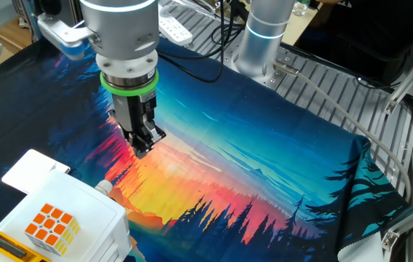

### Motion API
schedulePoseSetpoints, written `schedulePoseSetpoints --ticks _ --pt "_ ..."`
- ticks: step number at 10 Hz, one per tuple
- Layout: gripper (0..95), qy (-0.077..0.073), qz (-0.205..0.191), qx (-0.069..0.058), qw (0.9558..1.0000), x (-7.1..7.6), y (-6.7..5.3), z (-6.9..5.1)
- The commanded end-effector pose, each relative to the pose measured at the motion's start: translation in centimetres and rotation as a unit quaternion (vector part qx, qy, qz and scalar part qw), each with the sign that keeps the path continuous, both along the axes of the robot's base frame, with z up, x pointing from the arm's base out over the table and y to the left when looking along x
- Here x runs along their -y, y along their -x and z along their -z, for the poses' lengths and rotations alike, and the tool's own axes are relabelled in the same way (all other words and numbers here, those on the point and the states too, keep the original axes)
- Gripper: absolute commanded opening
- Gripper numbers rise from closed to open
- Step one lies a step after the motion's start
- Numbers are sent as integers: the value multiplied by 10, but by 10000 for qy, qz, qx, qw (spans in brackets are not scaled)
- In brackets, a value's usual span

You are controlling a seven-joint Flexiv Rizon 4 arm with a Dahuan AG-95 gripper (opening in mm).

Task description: Grasp the handle and open the drawer

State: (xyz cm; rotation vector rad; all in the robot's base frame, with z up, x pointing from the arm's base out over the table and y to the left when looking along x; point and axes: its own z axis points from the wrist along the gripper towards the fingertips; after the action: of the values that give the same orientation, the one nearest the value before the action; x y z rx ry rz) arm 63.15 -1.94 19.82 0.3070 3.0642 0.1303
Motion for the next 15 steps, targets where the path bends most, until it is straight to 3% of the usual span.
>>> schedulePoseSetpoints --ticks 1,3,4,5,9,12,15 --pt "0 341 -294 -284 9986 0 1 0" --pt "0 281 -403 -76 9988 0 1 0" --pt "0 259 -429 -76 9987 0 1 0" --pt "0 111 -562 -202 9982 0 1 0" --pt "0 73 -573 26 9983 0 1 0" --pt "0 62 -494 113 9987 0 1 0" --pt "0 10 -587 70 9983 0 1 0"
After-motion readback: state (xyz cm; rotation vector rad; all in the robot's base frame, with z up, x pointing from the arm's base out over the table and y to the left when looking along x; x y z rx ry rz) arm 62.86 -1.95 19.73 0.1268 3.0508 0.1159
